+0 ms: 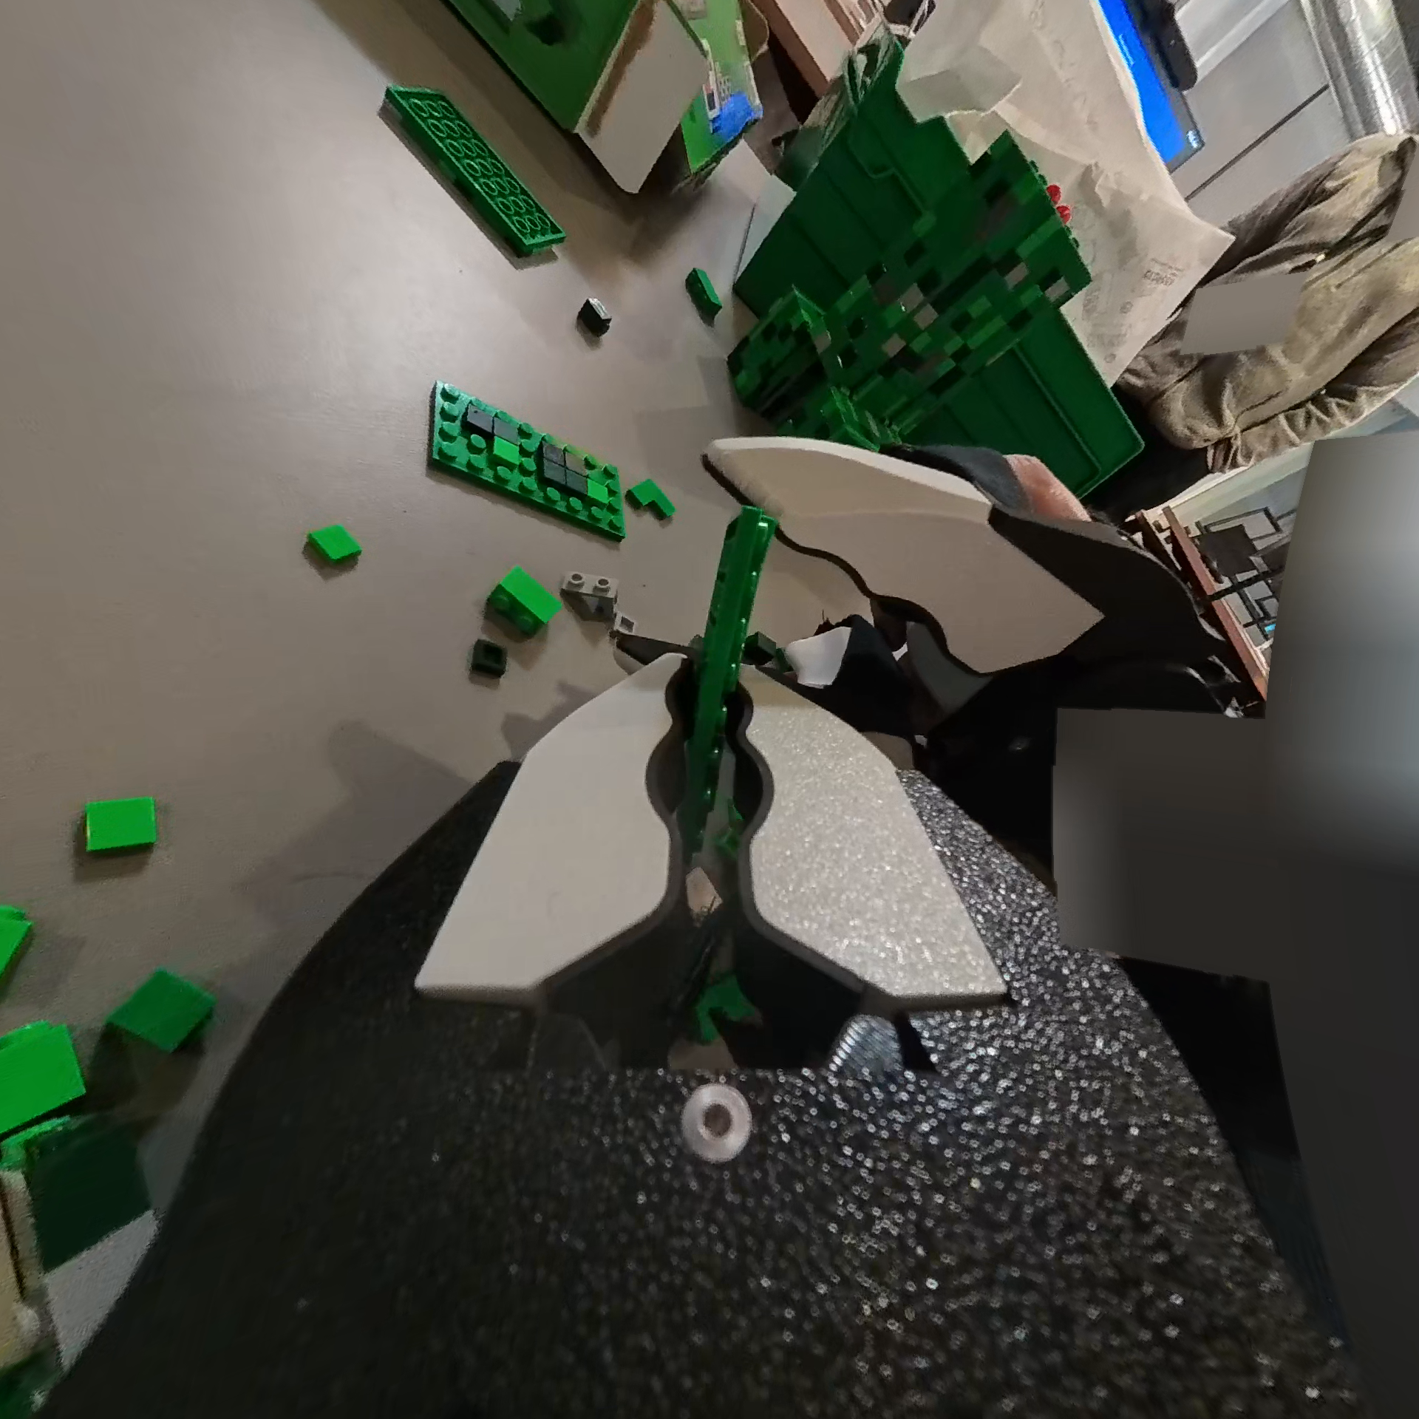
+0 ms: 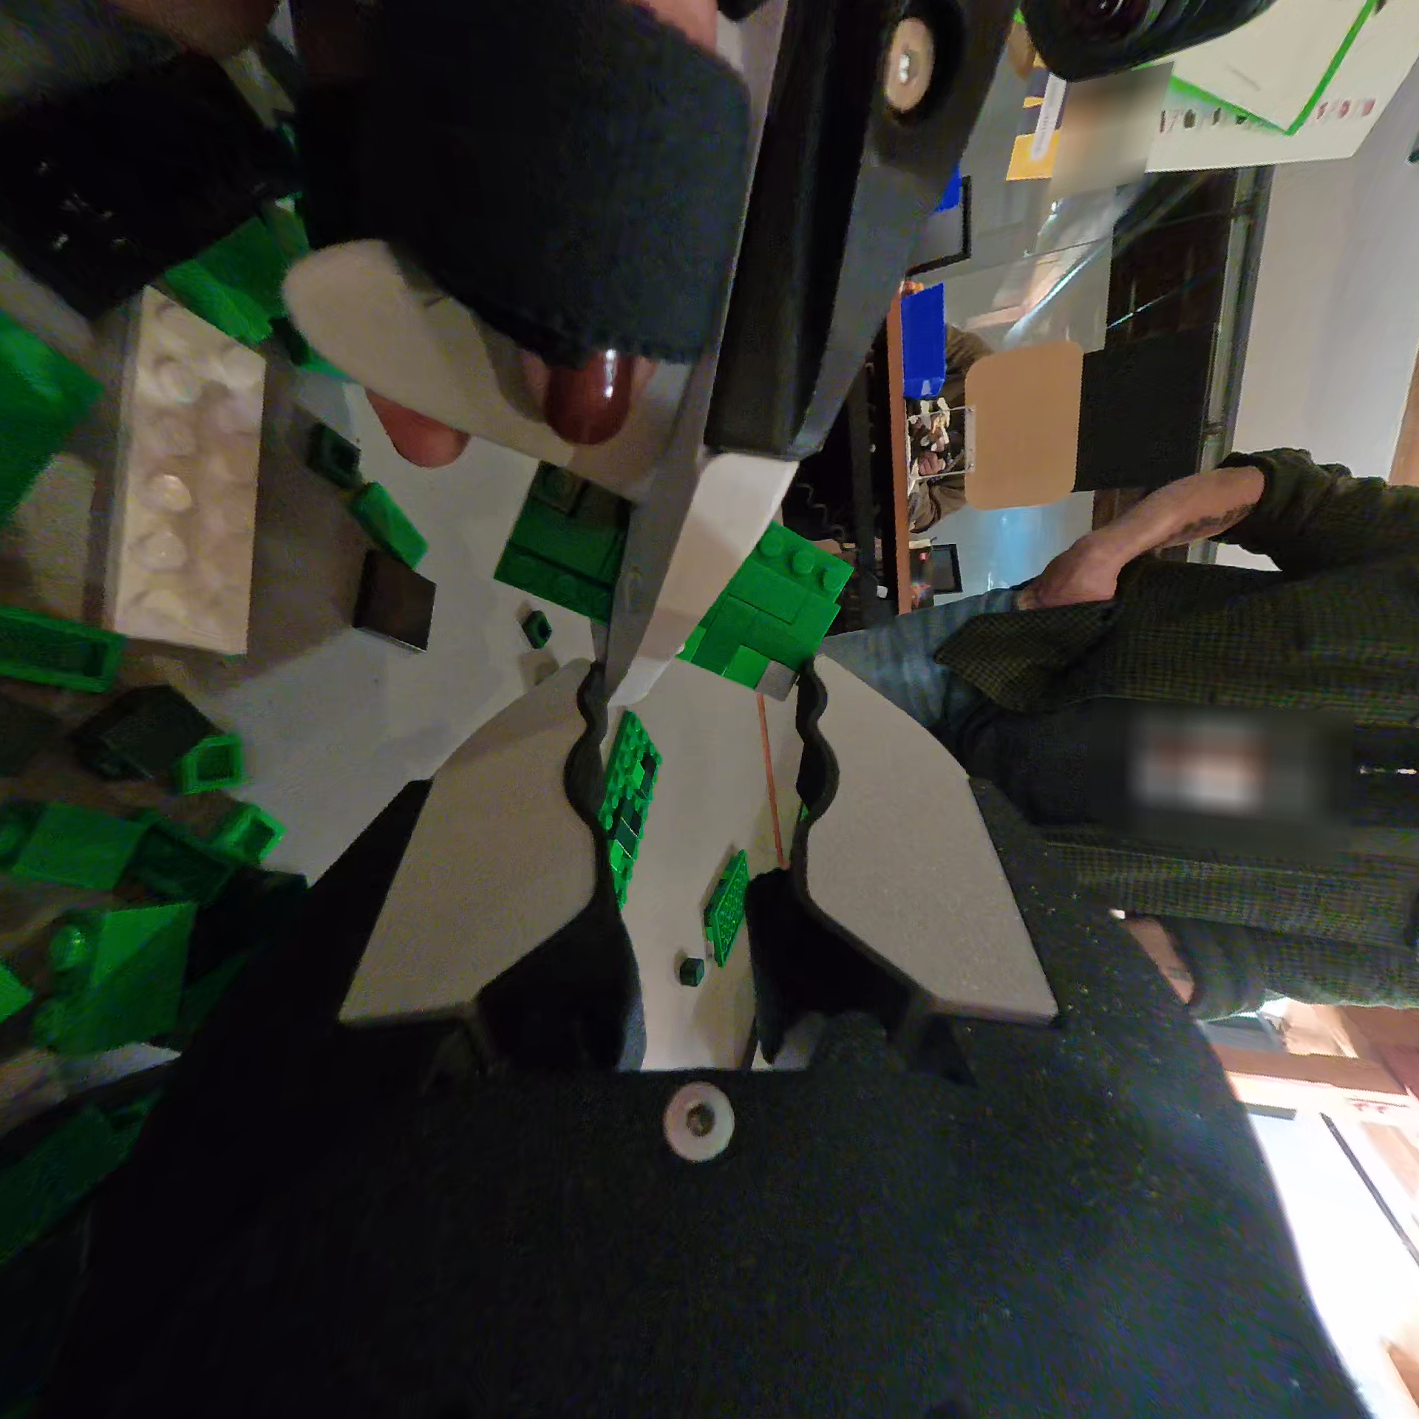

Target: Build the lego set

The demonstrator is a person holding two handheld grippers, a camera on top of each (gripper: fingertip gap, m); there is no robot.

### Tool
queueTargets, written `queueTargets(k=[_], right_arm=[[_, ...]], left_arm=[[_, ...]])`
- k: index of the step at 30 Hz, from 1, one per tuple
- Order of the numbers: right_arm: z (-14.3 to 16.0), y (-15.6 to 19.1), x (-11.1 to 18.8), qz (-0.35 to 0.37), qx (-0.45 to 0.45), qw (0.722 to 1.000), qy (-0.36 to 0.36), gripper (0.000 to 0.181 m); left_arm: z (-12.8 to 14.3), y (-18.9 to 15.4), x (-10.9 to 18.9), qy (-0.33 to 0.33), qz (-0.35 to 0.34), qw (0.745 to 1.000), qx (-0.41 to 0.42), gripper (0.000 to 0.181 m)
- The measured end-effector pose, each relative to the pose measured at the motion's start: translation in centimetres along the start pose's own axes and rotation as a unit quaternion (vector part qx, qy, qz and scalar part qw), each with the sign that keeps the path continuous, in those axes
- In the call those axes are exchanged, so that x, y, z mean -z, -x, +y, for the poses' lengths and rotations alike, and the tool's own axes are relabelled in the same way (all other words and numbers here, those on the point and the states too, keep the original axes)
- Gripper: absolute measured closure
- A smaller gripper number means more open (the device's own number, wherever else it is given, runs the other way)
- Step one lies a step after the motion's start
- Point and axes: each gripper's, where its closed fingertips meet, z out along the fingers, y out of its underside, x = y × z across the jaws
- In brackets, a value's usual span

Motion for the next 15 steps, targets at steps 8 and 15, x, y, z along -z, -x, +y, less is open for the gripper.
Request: queueTargets(k=[8,15], right_arm=[[0.1,1.7,0.3,-0.085,-0.078,0.992,-0.049,0.131],[-0.4,2.4,0.5,-0.108,-0.076,0.989,-0.061,0.118]], left_arm=[[1.3,0.1,-0.6,0.055,-0.029,0.995,-0.081,0.175],[2.4,0.2,-1.1,0.099,-0.057,0.983,-0.14,0.175]])
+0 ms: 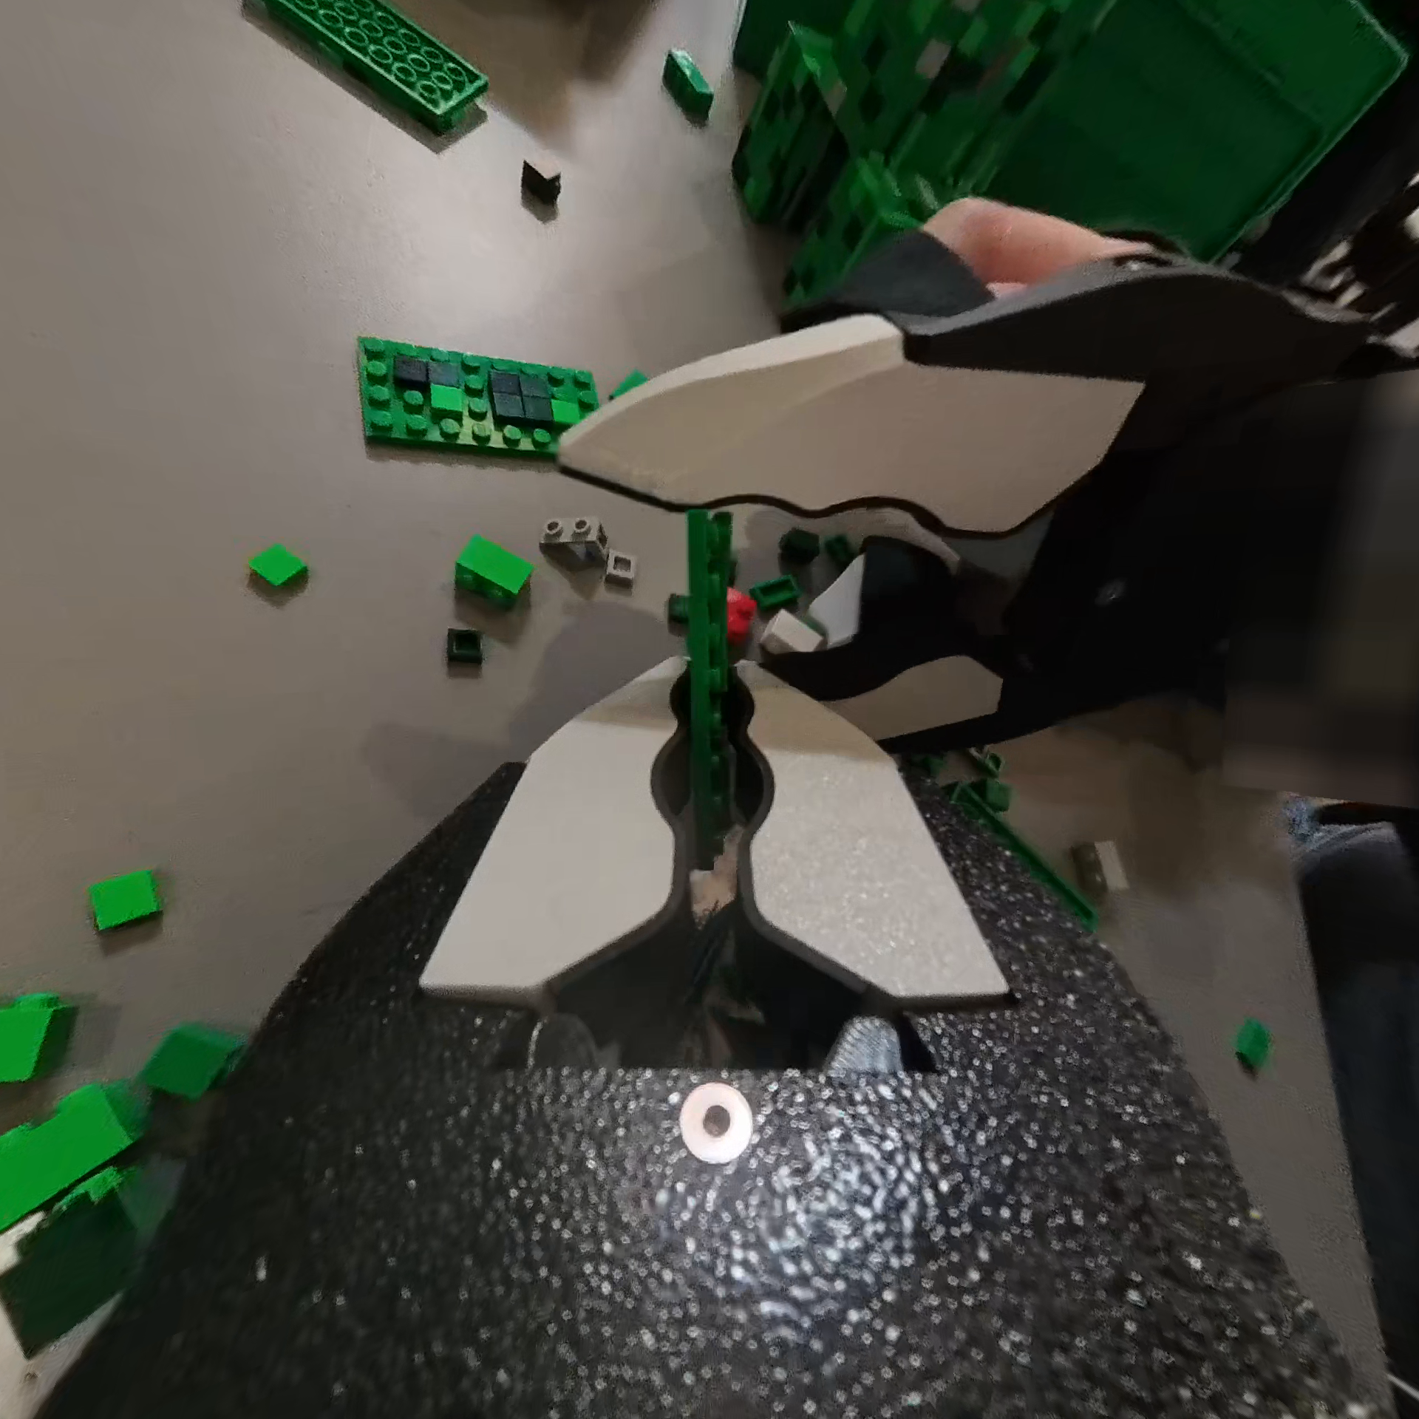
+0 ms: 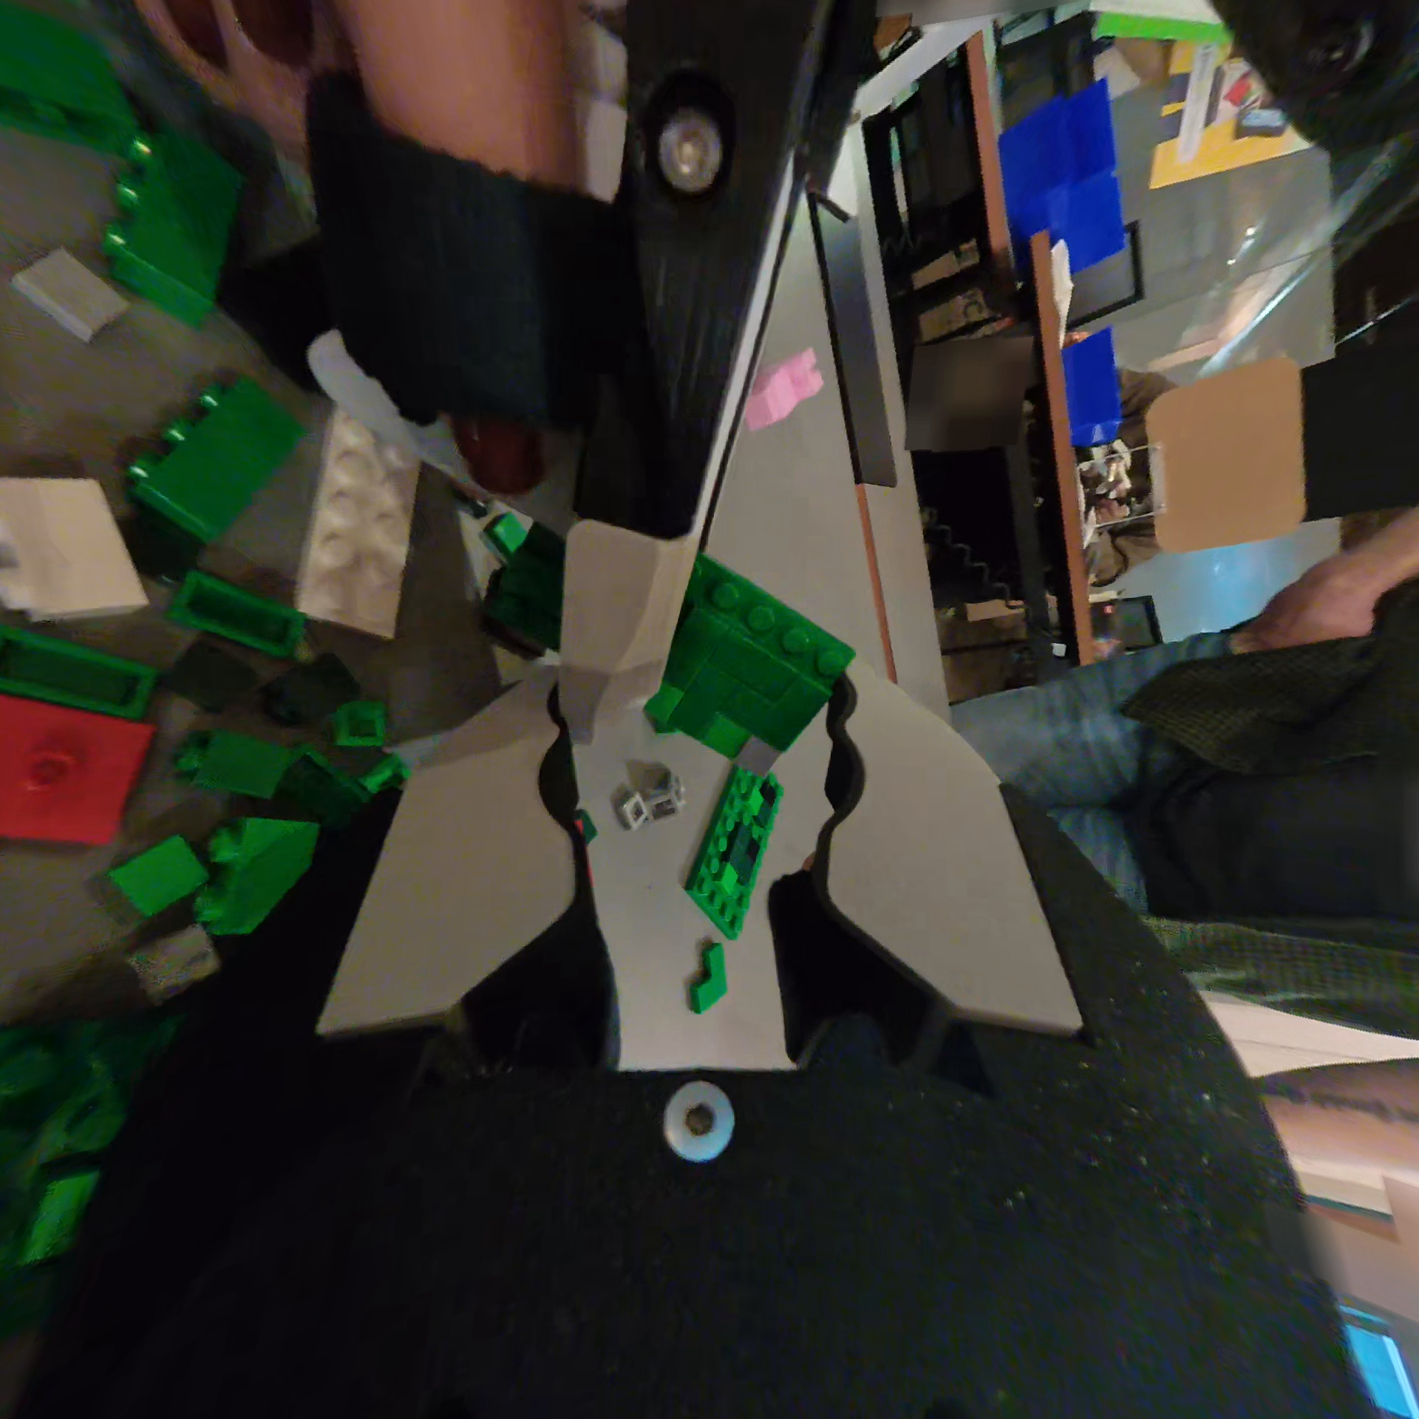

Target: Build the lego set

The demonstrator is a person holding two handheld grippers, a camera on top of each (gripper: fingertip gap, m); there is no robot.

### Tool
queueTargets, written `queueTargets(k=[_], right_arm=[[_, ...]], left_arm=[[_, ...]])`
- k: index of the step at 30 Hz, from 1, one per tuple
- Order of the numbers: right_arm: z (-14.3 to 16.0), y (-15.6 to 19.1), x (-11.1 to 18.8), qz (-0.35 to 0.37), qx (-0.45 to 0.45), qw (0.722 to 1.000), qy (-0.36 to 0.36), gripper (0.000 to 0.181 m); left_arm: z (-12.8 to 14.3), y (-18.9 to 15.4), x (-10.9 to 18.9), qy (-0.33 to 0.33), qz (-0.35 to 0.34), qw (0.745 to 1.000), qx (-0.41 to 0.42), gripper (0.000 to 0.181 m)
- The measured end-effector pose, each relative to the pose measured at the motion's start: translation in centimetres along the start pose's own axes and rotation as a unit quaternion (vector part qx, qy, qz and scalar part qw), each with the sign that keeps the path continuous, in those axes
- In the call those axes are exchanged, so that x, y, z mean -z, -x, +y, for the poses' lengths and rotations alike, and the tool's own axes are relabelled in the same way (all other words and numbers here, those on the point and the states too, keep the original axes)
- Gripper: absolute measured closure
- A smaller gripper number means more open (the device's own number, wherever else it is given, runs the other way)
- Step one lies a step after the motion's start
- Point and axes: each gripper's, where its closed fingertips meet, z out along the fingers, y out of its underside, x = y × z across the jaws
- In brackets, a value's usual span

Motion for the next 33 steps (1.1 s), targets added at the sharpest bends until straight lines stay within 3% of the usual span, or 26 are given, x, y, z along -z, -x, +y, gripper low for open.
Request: queueTargets(k=[9,14,20,23,33], right_arm=[[0.1,0.0,-0.1,-0.015,-0.047,0.999,0.0,0.124],[-0.1,-0.6,-0.3,0.011,-0.049,0.999,0.015,0.127],[-0.2,-0.9,-0.6,0.054,-0.008,0.997,0.047,0.127],[-1.1,-1.1,-0.4,0.109,0.096,0.988,0.053,0.141],[-0.9,-0.6,-0.4,0.059,0.012,0.998,0.022,0.139]], left_arm=[[-0.3,-0.1,0.2,-0.031,0.044,0.997,0.061,0.176],[-0.7,0.2,0.6,-0.051,0.051,0.993,0.094,0.176],[-0.8,0.7,0.7,-0.061,0.043,0.991,0.115,0.175],[-1.4,0.7,1.4,-0.083,0.081,0.98,0.159,0.176],[-1.0,1.5,0.9,-0.075,0.036,0.986,0.142,0.175]])
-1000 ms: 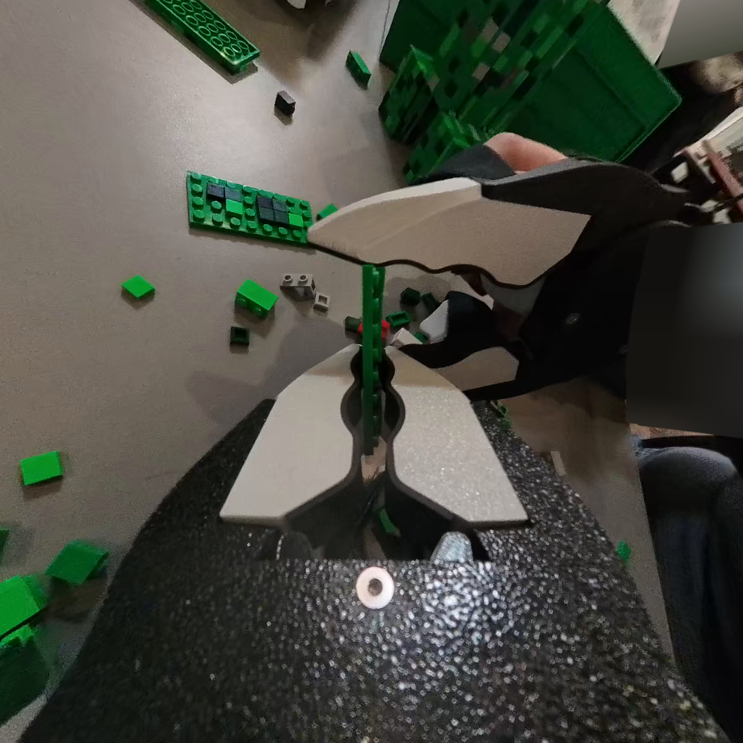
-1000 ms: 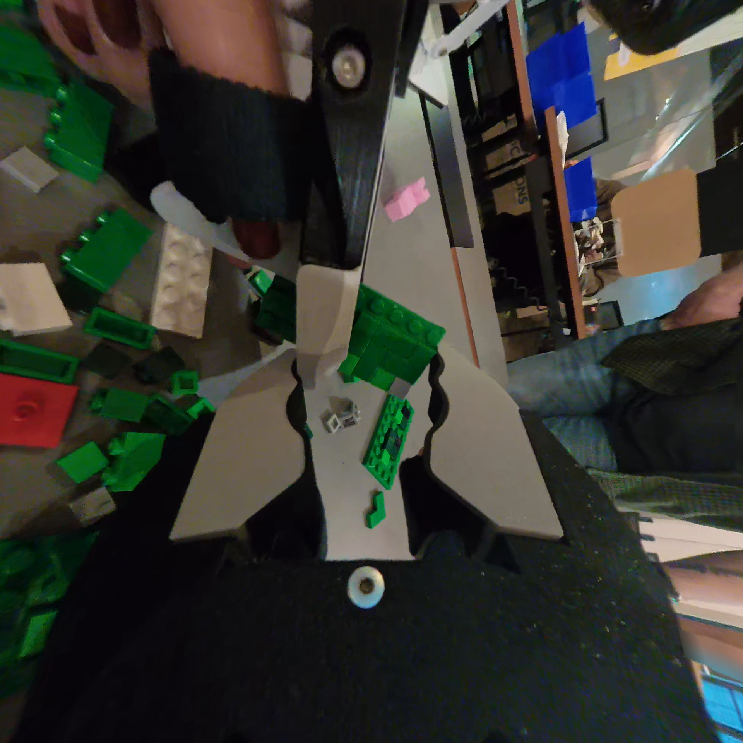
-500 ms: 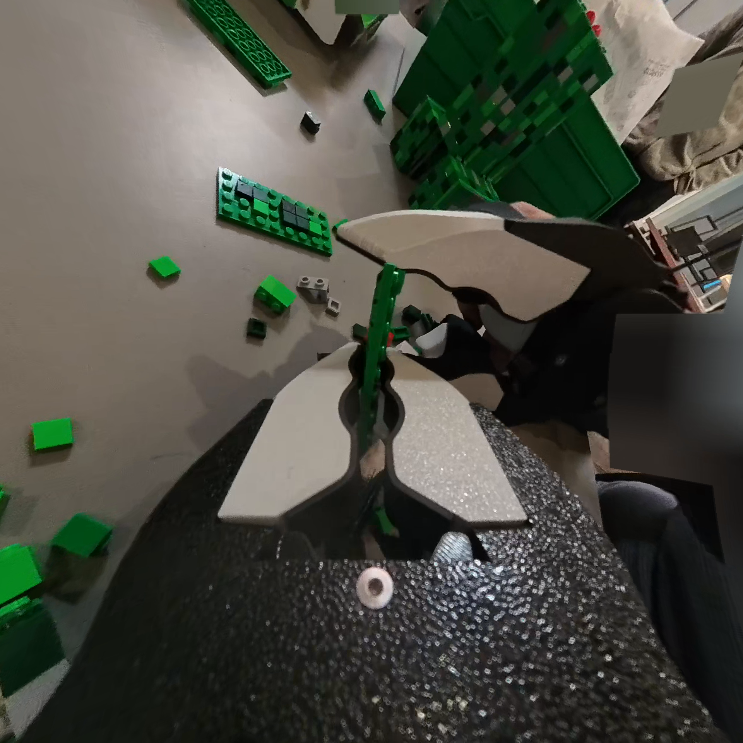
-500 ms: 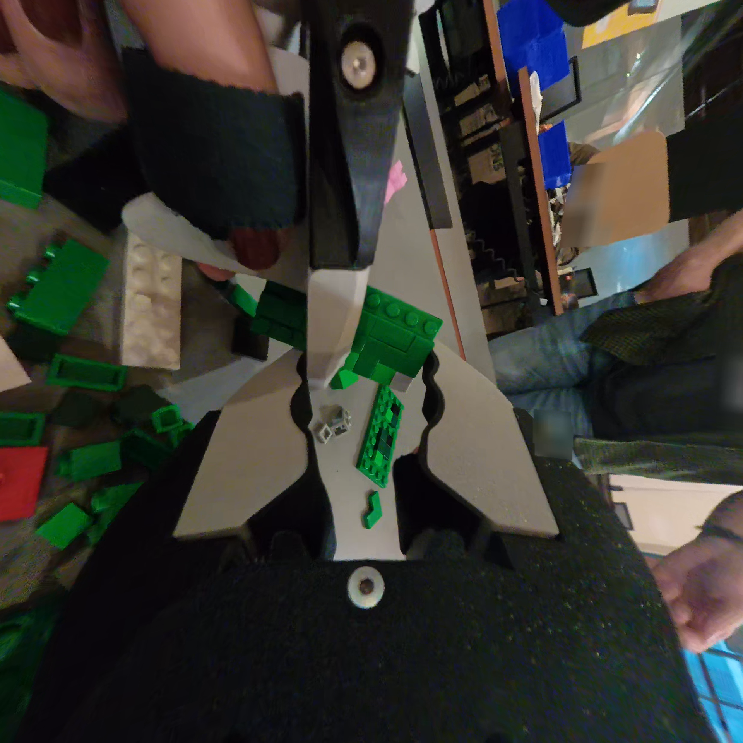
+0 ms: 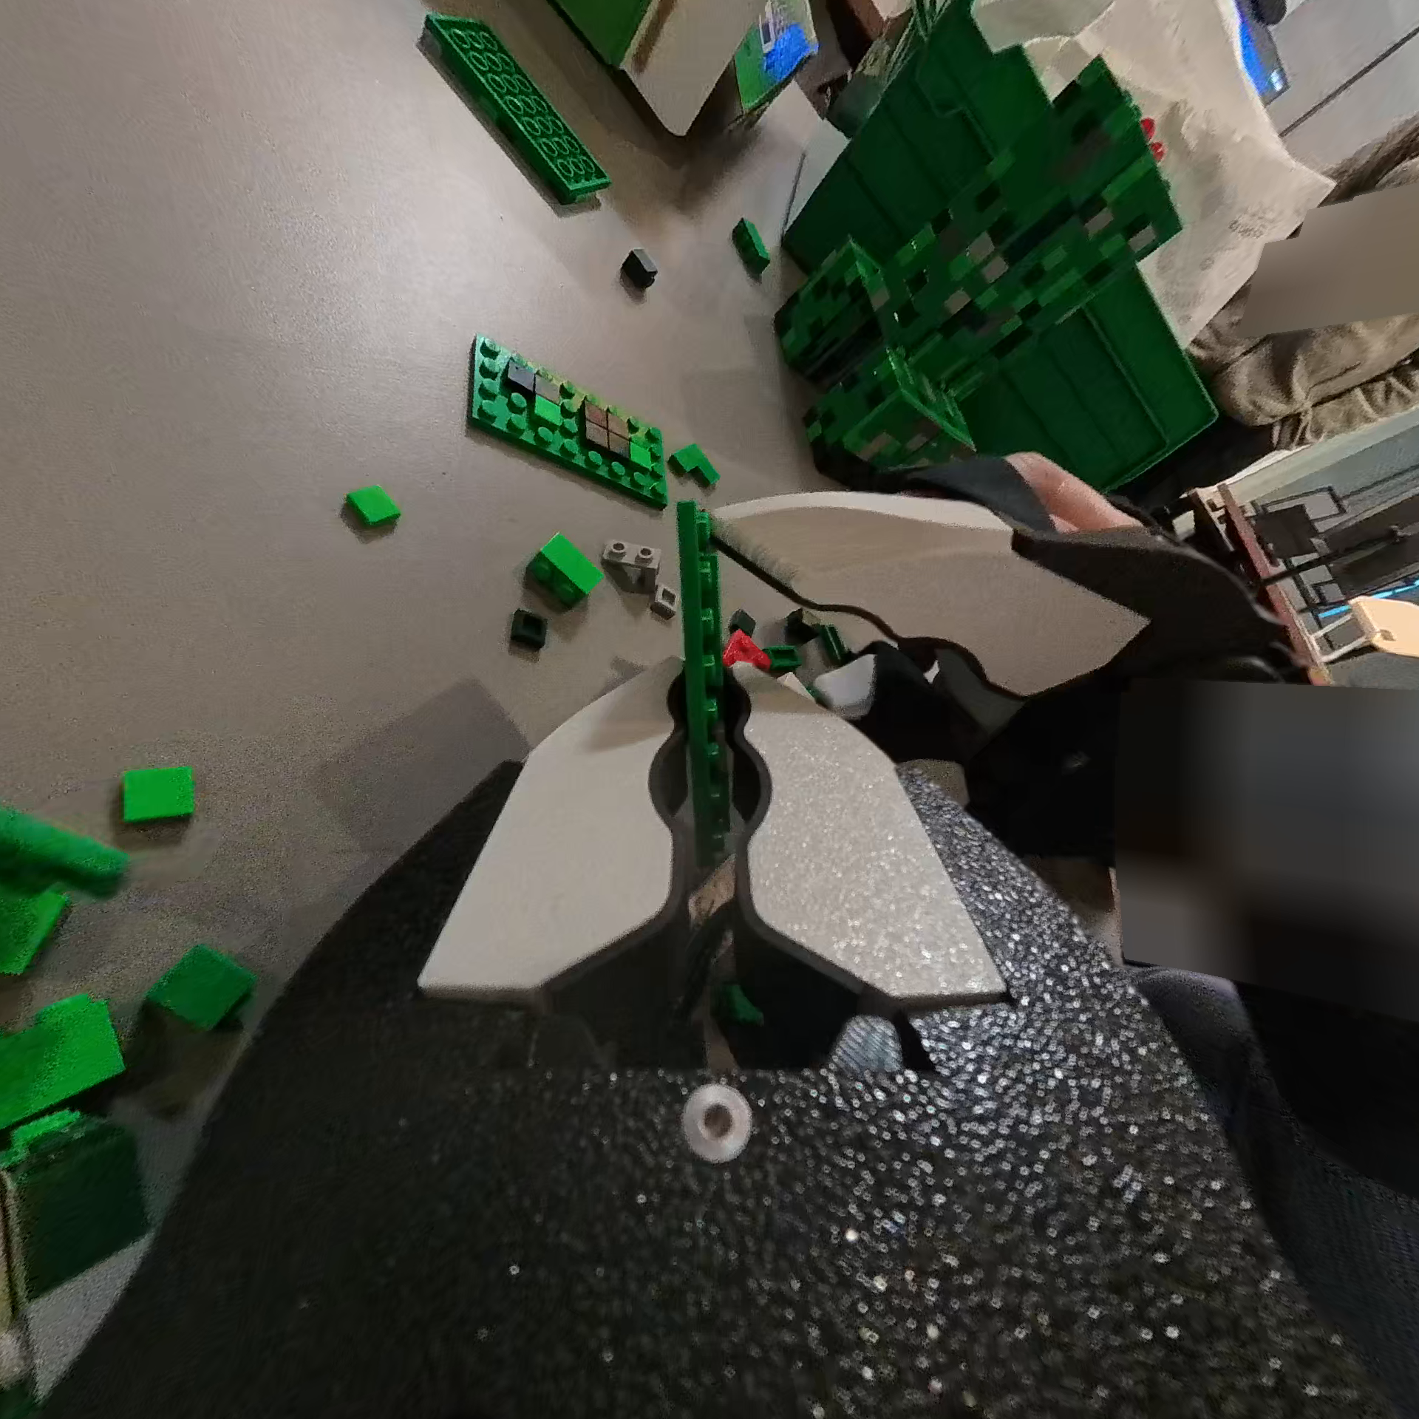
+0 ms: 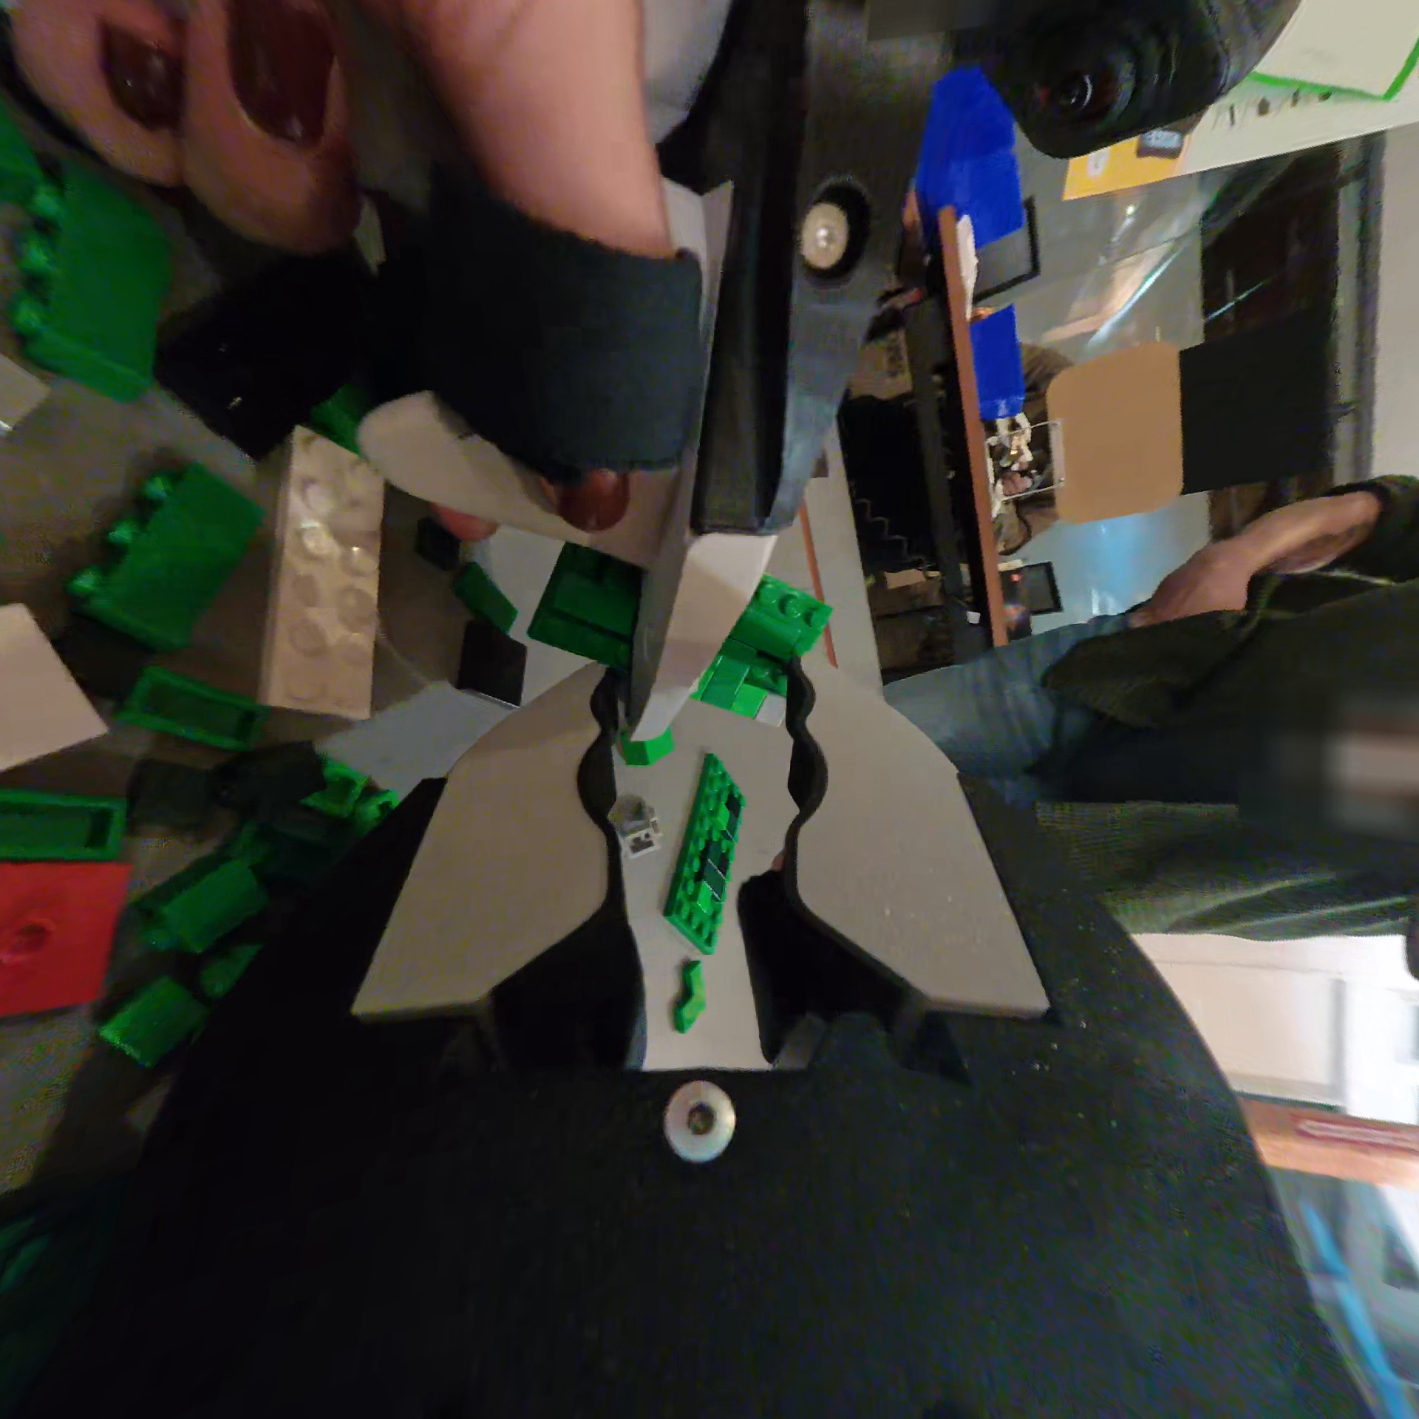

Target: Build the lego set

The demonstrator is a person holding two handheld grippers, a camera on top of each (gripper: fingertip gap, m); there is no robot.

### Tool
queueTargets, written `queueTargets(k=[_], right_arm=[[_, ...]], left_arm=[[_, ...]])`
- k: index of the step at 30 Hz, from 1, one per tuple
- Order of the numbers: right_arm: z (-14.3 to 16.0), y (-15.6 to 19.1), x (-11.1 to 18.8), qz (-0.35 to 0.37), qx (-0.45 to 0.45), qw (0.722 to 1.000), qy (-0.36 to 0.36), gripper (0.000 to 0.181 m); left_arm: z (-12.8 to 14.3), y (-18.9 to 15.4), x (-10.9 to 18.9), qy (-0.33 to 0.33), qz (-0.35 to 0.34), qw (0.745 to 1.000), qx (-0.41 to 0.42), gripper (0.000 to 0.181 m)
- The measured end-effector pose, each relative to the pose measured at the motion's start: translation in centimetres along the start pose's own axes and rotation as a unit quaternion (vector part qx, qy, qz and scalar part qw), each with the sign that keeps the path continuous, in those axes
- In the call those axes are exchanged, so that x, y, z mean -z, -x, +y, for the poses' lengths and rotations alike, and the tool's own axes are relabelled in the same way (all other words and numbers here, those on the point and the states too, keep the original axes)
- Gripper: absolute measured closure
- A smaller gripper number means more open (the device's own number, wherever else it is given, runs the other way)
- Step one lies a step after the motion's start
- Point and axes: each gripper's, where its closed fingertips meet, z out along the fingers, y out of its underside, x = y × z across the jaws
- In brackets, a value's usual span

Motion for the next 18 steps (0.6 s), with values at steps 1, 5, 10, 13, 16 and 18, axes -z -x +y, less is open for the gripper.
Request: queueTargets(k=[1,5,10,13,16,18], right_arm=[[0.0,0.0,0.1,-0.009,-0.012,1.0,-0.004,0.14],[0.2,0.1,0.4,-0.037,-0.051,0.998,-0.015,0.135],[0.8,0.5,0.4,-0.069,-0.077,0.995,-0.009,0.119],[0.7,0.8,0.3,-0.071,-0.086,0.994,-0.015,0.121],[0.6,0.2,0.4,-0.067,-0.113,0.991,-0.032,0.134],[0.6,0.2,0.5,-0.081,-0.143,0.985,-0.042,0.131]], left_arm=[[0.0,0.0,0.0,0.002,0.0,1.0,-0.002,0.175],[-0.1,0.0,0.0,-0.004,0.004,1.0,0.0,0.175],[-0.2,-0.1,0.2,-0.007,0.019,1.0,0.005,0.176],[0.1,-0.5,0.1,0.003,0.03,1.0,-0.007,0.175],[0.2,-0.8,0.1,0.005,0.042,0.999,-0.011,0.175],[0.4,-1.1,0.0,0.011,0.048,0.999,-0.018,0.176]])
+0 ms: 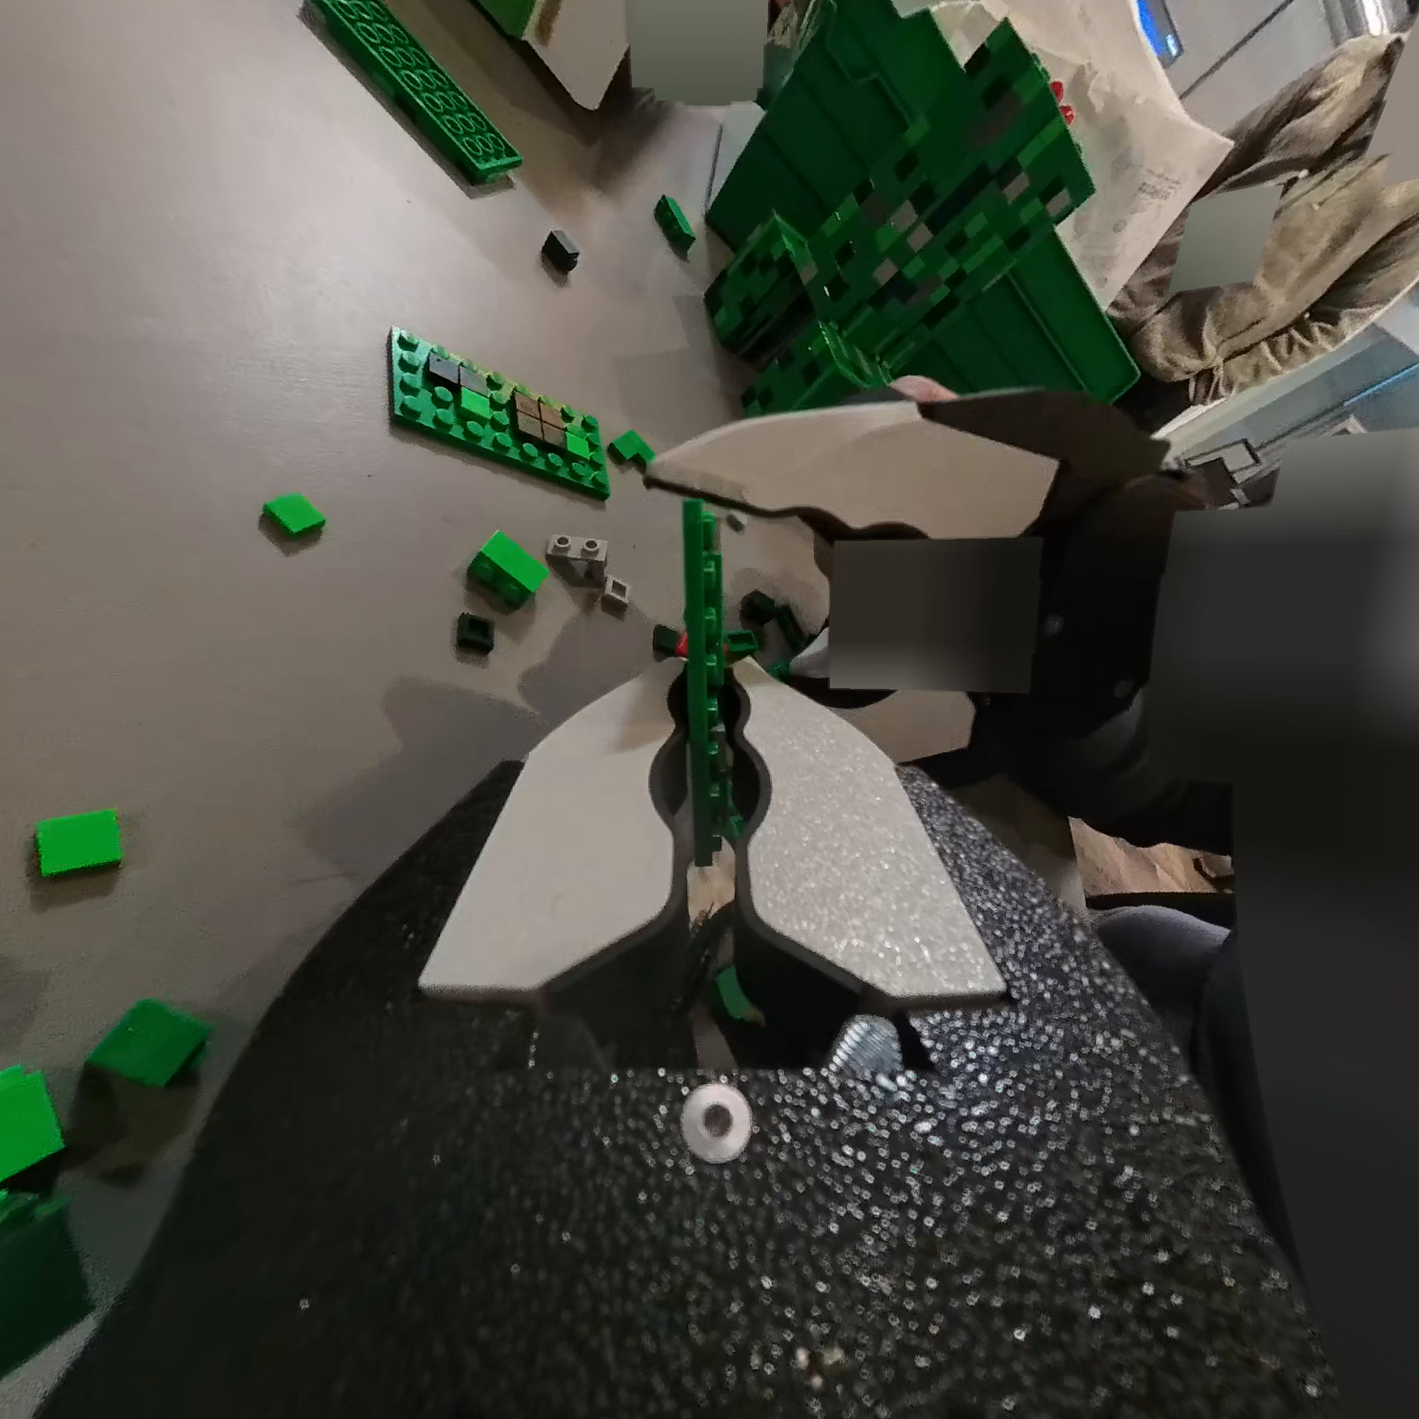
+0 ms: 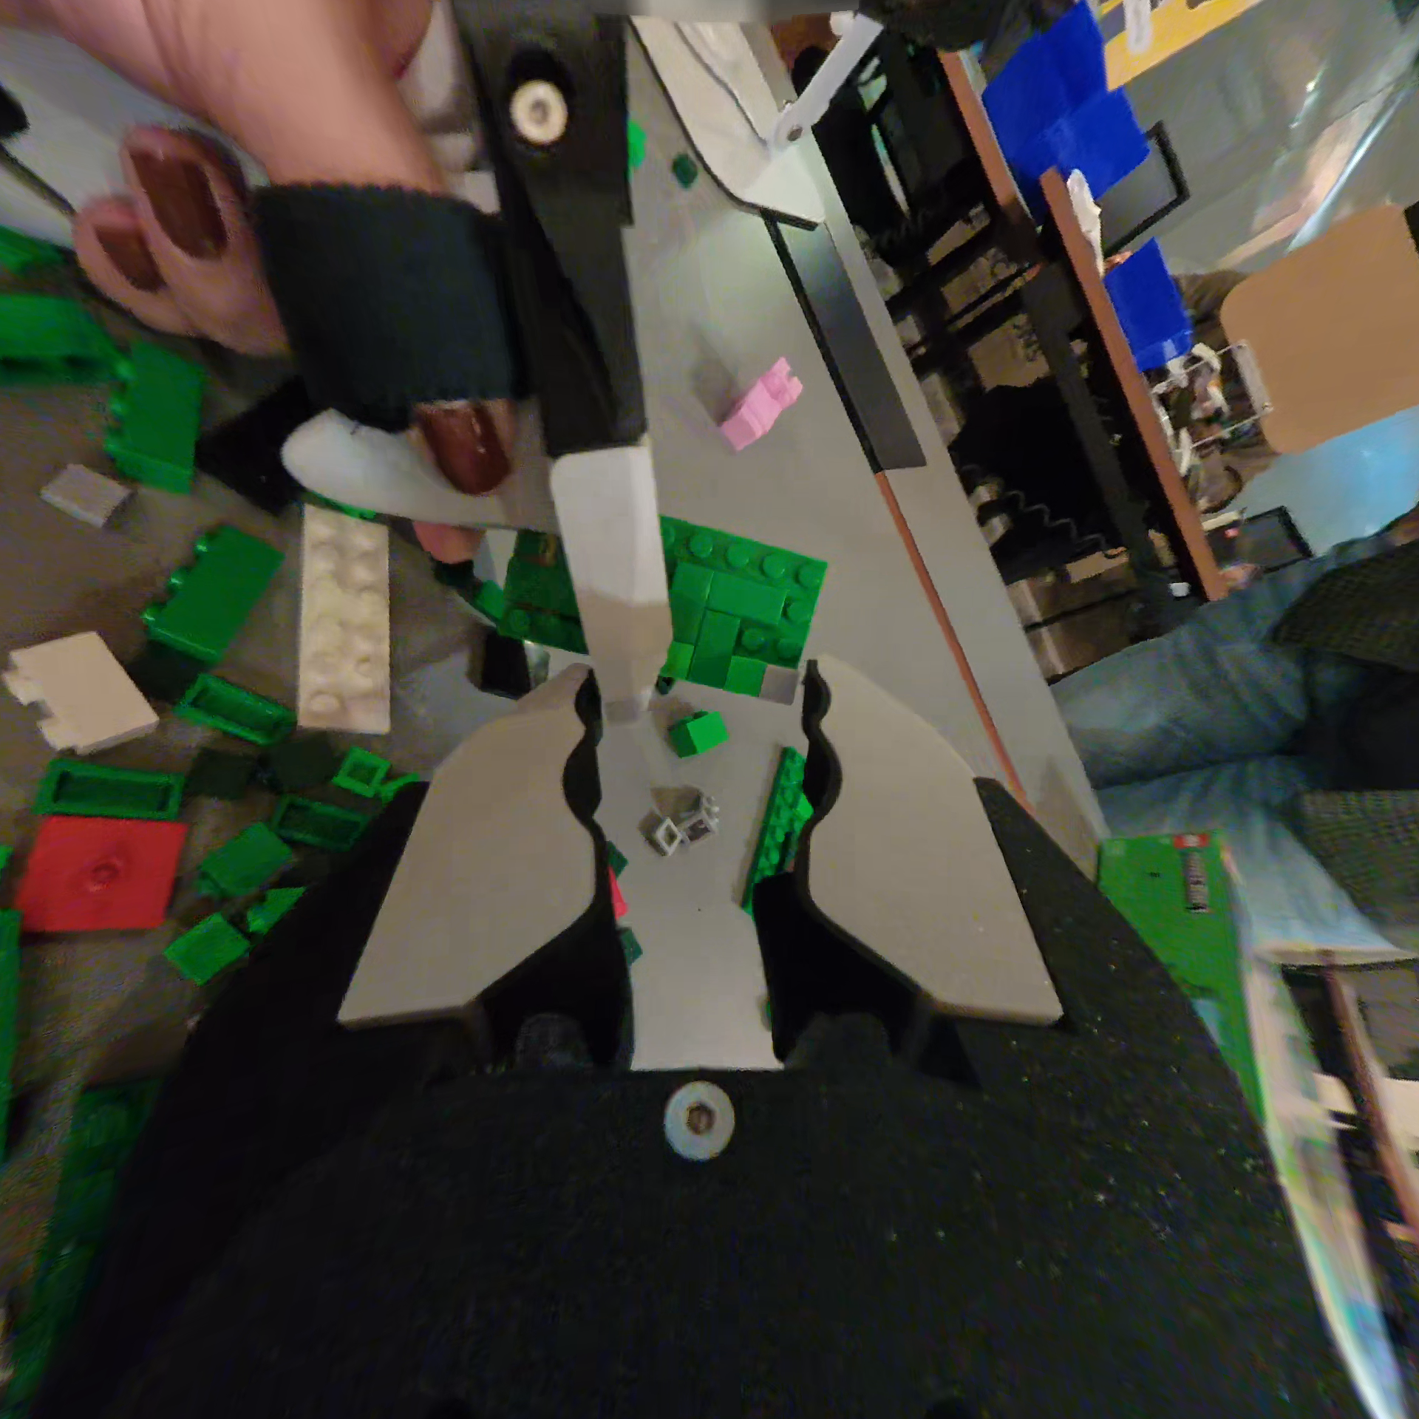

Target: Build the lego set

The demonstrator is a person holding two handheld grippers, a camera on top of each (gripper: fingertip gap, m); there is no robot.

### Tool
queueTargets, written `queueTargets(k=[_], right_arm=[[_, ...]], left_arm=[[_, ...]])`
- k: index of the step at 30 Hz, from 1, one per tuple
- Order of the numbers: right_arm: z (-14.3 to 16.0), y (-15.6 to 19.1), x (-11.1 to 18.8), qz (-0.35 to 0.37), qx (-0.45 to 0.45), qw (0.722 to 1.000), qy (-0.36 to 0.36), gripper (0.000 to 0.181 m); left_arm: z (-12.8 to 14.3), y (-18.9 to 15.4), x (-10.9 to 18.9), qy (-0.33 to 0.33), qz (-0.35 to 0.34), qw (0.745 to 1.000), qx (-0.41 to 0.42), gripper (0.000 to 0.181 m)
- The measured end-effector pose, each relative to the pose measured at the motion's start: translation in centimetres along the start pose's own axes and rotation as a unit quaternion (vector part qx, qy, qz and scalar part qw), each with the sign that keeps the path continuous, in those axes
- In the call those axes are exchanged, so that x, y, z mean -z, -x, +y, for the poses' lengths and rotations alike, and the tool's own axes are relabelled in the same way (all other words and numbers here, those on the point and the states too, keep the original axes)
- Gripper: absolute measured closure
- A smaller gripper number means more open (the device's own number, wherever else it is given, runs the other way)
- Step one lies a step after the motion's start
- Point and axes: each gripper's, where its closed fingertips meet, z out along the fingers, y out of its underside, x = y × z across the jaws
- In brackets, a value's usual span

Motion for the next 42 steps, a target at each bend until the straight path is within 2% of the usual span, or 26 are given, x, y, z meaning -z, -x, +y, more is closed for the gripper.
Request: queueTargets(k=[1,7,19,42], right_arm=[[0.1,0.0,0.0,-0.005,-0.008,1.0,-0.001,0.127],[0.0,0.1,-0.2,-0.004,-0.004,1.0,0.002,0.134],[0.1,-0.4,-0.8,0.066,0.055,0.995,0.055,0.135],[0.1,-0.6,-1.0,0.112,0.098,0.986,0.073,0.134]], left_arm=[[0.1,0.0,-0.1,0.003,-0.003,1.0,-0.003,0.175],[0.0,0.2,0.0,0.0,-0.008,1.0,-0.002,0.176],[-0.2,1.1,0.2,-0.009,-0.042,0.999,0.007,0.175],[-0.2,1.4,0.3,-0.013,-0.048,0.999,0.021,0.173]])
